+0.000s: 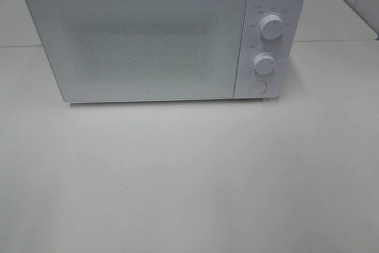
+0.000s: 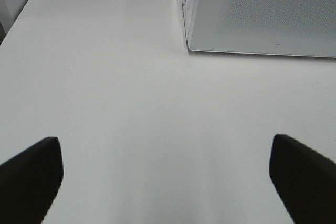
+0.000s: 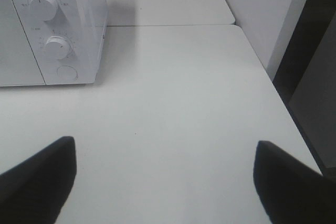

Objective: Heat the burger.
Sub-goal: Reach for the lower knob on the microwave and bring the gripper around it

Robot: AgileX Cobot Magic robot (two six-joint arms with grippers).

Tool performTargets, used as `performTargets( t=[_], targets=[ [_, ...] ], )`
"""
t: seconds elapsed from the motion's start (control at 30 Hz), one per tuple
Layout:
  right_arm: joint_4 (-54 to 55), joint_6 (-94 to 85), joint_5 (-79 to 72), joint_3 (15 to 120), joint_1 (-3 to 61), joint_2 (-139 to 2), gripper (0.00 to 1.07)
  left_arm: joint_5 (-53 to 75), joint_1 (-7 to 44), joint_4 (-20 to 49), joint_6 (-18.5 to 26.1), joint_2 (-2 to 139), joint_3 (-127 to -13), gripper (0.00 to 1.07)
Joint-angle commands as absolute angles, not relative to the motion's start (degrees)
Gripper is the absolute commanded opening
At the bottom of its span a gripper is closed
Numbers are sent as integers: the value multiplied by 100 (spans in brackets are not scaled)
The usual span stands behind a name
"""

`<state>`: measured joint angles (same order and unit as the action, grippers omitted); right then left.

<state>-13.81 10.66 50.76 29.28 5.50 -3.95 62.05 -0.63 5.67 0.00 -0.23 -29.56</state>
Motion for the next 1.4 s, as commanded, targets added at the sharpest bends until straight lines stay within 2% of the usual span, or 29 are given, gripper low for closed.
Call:
performTargets(
  t=[0.03,0.27,0.93,1.27,1.4],
  targets=[
    [-1392,1112,4721,2962,516,-642,85,6096,-80,590,0,-92,-2956,100],
    [-1392,1112,3547,2962,516,-1650,82,6096,-80,590,0,-92,-2956,100],
    [-1392,1112,1421,2956,516,-3718,76,6096,-80,590,0,-92,-2956,100],
    [-1415,1112,367,2945,516,-4503,76,6096,-80,590,0,-92,-2956,100],
    [-1490,1106,-390,2945,516,-4985,81,6096,-80,590,0,-92,-2956,100]
  ],
)
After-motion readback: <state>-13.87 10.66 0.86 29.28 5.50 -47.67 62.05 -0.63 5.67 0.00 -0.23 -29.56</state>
